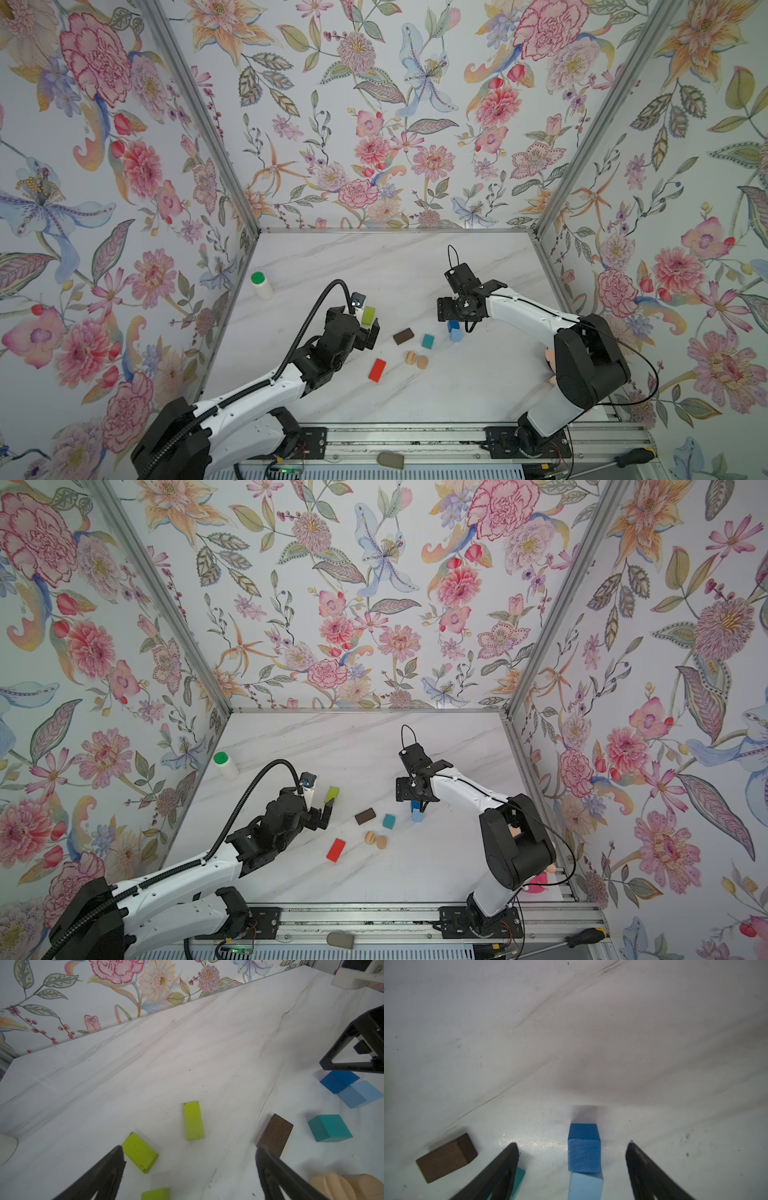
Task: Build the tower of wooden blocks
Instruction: 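Move left gripper over lime-green bars while right gripper nears blue cubes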
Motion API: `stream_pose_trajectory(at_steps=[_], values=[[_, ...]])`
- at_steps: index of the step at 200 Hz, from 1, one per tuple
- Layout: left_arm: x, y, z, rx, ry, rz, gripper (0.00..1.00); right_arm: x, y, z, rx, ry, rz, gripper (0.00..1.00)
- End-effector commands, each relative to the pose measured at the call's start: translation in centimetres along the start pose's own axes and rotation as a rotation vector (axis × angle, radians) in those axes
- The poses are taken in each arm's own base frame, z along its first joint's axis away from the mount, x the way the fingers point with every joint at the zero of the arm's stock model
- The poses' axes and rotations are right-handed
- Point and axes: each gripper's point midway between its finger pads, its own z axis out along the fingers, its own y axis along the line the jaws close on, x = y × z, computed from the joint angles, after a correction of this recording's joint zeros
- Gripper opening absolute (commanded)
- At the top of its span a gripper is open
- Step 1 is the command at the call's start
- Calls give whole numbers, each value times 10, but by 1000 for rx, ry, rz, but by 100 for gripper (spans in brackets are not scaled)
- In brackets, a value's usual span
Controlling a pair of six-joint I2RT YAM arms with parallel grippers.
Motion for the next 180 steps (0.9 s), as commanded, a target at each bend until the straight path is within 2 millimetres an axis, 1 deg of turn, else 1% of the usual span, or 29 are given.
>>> stream_pose_trajectory(at_steps=[1,25,63,73,122,149,180], values=[[9,7,0,-2,26,-39,99,-7,5,-19,-9,-26,-24,84],[12,14,0,-13,39,-70,99,-6,5,-22,-14,-22,-32,85],[21,34,0,-62,77,-130,99,-9,8,-28,-29,-31,-40,90],[23,39,0,-72,85,-146,99,-10,10,-30,-35,-35,-46,100],[28,52,2,-109,118,-204,99,-19,10,-43,-46,-56,-65,99],[36,53,10,-124,159,-203,99,-25,12,-46,-60,-63,-72,99],[24,44,27,-95,178,-189,98,-32,14,-43,-68,-62,-79,99]])
